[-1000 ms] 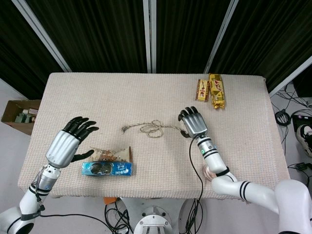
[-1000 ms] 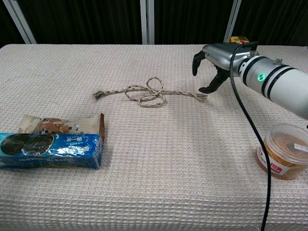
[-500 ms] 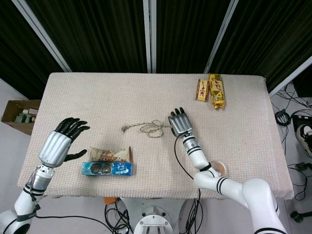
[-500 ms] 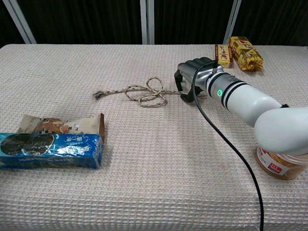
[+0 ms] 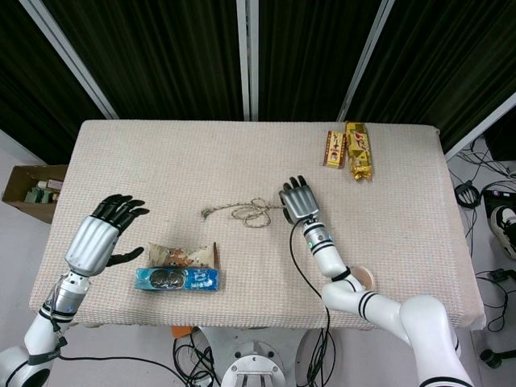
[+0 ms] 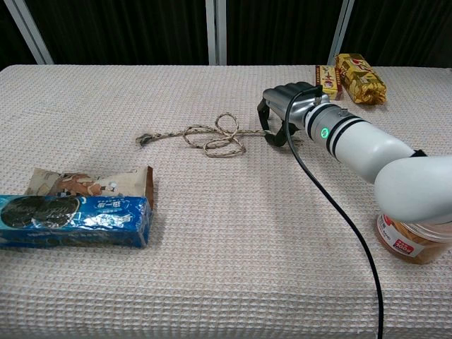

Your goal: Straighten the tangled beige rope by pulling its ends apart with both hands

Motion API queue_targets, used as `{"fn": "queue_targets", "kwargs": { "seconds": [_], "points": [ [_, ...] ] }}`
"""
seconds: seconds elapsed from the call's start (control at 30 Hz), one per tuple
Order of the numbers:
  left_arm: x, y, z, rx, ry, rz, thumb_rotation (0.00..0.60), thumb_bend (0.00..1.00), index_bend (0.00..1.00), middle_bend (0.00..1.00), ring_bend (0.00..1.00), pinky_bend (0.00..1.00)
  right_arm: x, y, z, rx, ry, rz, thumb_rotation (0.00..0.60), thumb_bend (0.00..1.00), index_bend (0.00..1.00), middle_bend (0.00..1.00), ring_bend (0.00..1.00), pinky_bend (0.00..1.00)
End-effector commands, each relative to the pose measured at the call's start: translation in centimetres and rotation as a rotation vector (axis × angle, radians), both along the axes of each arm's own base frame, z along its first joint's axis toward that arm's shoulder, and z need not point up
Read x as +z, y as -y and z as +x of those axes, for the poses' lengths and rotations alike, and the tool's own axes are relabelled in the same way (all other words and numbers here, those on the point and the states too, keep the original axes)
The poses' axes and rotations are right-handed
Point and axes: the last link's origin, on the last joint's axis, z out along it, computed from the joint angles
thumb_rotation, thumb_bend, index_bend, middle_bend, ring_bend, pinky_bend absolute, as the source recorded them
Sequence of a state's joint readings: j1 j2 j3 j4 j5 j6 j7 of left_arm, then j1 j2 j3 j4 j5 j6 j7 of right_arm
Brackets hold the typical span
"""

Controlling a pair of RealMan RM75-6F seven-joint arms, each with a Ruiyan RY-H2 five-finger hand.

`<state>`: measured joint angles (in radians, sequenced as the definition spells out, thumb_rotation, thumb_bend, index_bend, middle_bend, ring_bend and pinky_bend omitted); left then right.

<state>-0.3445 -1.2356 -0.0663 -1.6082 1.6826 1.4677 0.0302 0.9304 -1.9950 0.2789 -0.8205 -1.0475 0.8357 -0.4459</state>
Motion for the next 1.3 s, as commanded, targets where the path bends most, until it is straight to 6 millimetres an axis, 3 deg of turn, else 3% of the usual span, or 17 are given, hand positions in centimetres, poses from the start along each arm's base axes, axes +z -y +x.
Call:
{"fn": "queue_targets", "kwargs": {
  "seconds": [0.03, 0.23, 0.4, 0.57, 0.77, 1.03, 1.3],
  "points": [
    [-0.1, 0.0, 0.0, 0.001, -0.001, -0.002, 0.6, 0.12, 0.27, 0.22, 0.17, 0.19, 0.0, 0.0, -0.1, 0.0, -0.001, 0.003, 0.6, 0.36, 0.54, 0.32, 0.12, 0.16],
    [-0.1, -0.1, -0.1, 0.005, -0.007, -0.006, 0.6, 0.12, 0.27, 0.22, 0.17, 0.19, 0.2, -0.1, -0.2, 0.014, -0.012, -0.005, 0.6, 0.37, 0.56, 0.33, 0.12, 0.16],
    [-0.3, -0.3, -0.1, 0.016, -0.021, -0.016, 0.6, 0.12, 0.27, 0.22, 0.17, 0.19, 1.1, 0.0, -0.4, 0.05, -0.043, -0.031, 0.6, 0.54, 0.67, 0.37, 0.14, 0.16],
    [-0.7, -1.0, -0.4, 0.045, -0.037, -0.04, 0.6, 0.12, 0.27, 0.22, 0.17, 0.19, 2.5, 0.0, -0.8, 0.074, -0.069, -0.055, 0.6, 0.69, 0.72, 0.37, 0.15, 0.16],
    [-2.0, -2.7, -0.8, 0.119, -0.031, -0.096, 0.6, 0.12, 0.29, 0.22, 0.17, 0.19, 4.6, -0.3, -1.2, 0.083, -0.039, -0.084, 0.6, 0.76, 0.76, 0.37, 0.15, 0.16],
    [-6.2, -7.0, 0.1, 0.224, -0.01, -0.176, 0.6, 0.12, 0.34, 0.22, 0.17, 0.19, 7.5, -0.3, -1.7, 0.071, 0.006, -0.127, 0.6, 0.77, 0.78, 0.37, 0.15, 0.16],
    [-11.2, -11.7, 3.8, 0.277, 0.026, -0.236, 0.6, 0.18, 0.36, 0.22, 0.17, 0.18, 8.7, -0.2, -2.5, 0.039, 0.006, -0.146, 0.6, 0.78, 0.79, 0.37, 0.15, 0.16]
  ]
}}
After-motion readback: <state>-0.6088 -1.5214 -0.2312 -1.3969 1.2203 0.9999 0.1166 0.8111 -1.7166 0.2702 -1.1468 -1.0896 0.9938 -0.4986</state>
